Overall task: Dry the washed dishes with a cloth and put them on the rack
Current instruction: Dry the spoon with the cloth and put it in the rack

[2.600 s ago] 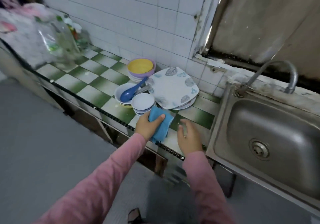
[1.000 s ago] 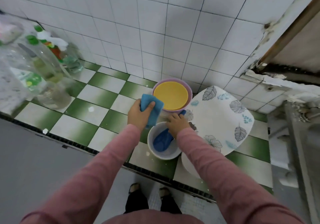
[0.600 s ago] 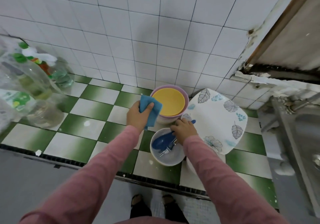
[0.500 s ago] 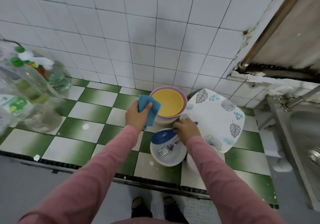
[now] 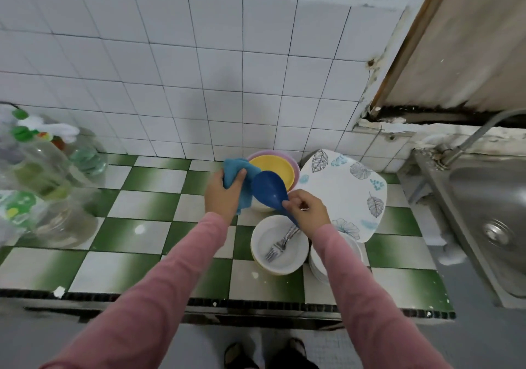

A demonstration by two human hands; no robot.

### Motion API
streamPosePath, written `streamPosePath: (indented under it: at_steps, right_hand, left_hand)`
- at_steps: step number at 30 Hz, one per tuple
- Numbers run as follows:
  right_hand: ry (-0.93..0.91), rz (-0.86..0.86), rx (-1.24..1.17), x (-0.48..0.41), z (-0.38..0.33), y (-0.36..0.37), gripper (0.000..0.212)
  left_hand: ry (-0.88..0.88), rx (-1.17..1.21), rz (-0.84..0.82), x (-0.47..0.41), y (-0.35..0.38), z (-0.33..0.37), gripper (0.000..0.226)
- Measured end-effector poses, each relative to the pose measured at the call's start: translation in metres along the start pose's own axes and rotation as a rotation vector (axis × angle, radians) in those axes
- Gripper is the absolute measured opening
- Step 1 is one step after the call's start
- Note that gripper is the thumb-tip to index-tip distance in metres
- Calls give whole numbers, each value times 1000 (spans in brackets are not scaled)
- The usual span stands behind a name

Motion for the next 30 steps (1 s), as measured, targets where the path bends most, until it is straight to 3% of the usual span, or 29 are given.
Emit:
streamPosePath:
  at_steps: [9, 30]
  right_hand:
    - [74, -67, -232, 7, -4, -1, 8]
    - [124, -144, -308, 1, -19, -21, 8]
  left_hand:
    - [14, 54, 48, 10, 6, 11, 23]
    - [80, 122, 120, 28, 43, 35, 10]
Point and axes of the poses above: each hand's wrist, its own x-axis away from the middle knuckle, its own y-axis out of the palm, z = x × y, the point moved 7 cm from there along -x, towards the middle knuckle
